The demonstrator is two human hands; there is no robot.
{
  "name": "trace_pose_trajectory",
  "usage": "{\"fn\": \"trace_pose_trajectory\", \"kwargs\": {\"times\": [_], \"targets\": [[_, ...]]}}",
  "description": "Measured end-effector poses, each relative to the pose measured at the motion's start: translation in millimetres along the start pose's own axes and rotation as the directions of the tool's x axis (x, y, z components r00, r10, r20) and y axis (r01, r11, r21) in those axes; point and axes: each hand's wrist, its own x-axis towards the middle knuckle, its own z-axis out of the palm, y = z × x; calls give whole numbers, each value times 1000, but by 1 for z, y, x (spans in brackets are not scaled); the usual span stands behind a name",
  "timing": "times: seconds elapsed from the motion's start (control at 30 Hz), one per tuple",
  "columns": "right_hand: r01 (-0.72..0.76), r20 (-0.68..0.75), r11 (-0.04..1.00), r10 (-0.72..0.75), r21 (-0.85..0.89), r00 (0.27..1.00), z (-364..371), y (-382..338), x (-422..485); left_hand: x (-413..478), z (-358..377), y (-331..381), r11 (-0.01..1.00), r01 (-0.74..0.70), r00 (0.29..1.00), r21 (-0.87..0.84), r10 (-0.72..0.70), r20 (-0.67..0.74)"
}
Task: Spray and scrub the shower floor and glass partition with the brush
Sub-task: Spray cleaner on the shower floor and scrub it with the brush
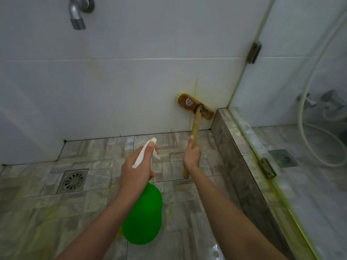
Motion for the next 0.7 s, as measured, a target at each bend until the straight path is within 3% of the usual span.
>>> {"fn": "trace_pose_trajectory", "kwargs": {"times": [0.13,0.37,0.47,0.6,0.7], "targets": [[-56,59,998,56,0,997,1,13,-2,1,-3,1,1000,-4,1000,1,4,6],[97,-108,966,-73,240,991,23,-64,16,5,-6,-12,1000,8,1000,8,-8,18],[71,-75,986,-61,150,995,24,-40,2,8,-11,-14,1000,31,1000,1,-31,4],[-128,76,992,127,2,989,25,31,-14,15,-16,-13,1000,5,1000,24,-5,-12],[-114,66,993,112,21,991,23,31,-3,17,-17,-12,999,13,1000,31,-12,-20]]}}
